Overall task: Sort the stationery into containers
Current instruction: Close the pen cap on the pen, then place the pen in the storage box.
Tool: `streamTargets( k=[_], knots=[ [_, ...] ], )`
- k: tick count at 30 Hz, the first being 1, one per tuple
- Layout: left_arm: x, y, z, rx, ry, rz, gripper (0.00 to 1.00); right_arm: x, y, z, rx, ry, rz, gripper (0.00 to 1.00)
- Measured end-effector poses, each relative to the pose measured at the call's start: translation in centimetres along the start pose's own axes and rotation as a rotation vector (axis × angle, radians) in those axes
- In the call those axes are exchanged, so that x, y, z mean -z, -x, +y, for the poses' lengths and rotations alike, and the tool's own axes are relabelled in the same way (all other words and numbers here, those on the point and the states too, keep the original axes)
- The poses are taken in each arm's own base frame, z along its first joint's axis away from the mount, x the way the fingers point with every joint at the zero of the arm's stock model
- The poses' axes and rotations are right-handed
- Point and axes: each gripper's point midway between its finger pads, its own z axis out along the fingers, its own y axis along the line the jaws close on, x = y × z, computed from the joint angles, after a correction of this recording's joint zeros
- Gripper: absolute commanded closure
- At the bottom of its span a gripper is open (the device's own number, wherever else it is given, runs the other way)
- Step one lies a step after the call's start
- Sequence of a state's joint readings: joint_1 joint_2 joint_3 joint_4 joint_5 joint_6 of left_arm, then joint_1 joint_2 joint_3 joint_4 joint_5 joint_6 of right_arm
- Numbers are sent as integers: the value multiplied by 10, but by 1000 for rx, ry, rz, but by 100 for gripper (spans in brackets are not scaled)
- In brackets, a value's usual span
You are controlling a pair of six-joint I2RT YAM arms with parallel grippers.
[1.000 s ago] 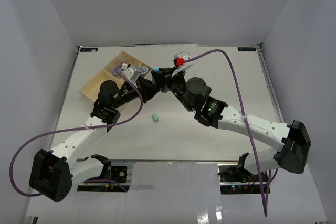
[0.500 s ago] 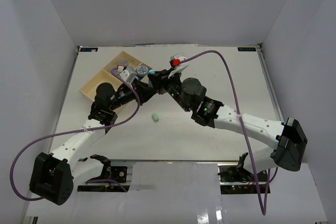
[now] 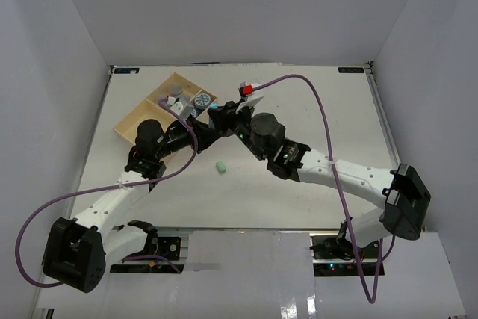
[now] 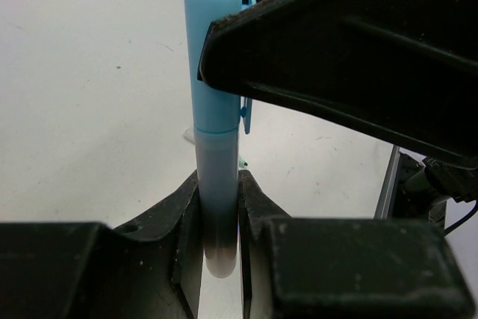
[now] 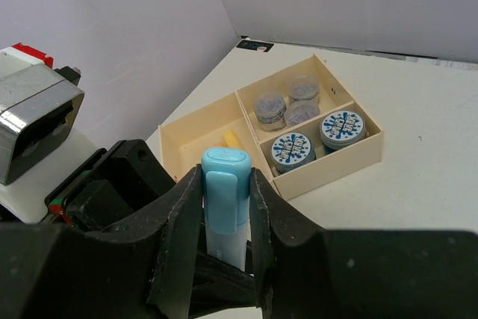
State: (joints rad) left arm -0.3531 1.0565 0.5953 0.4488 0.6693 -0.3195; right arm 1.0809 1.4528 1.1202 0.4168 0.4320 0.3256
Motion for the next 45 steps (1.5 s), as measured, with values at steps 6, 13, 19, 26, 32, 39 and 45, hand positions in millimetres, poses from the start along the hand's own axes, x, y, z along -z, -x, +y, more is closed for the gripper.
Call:
streamTargets(
  k=[6, 13, 19, 26, 32, 39, 45],
  knots=[
    [3, -7, 4, 22, 14, 11, 100, -2, -10, -1, -34, -19, 15, 92],
    [4, -7, 6, 39, 20, 11, 100, -3, -16, -3, -60, -39, 18, 92],
    [3, -9, 7, 48, 22, 16, 100, -4, -18, -4, -71, -56, 17, 92],
    [2, -14, 5, 62, 6, 31, 100, -1, -16, -6, -70, -66, 13, 79],
    [2, -17, -7, 69, -20, 48, 100, 9, -13, -3, -27, -77, 42, 63],
    [2, -3, -24, 17, -24, 10, 100, 26, -25, 3, 39, -70, 119, 48],
    [0, -5, -28, 25, -35, 16, 100, 31, -23, -4, 85, -93, 131, 35]
  ],
)
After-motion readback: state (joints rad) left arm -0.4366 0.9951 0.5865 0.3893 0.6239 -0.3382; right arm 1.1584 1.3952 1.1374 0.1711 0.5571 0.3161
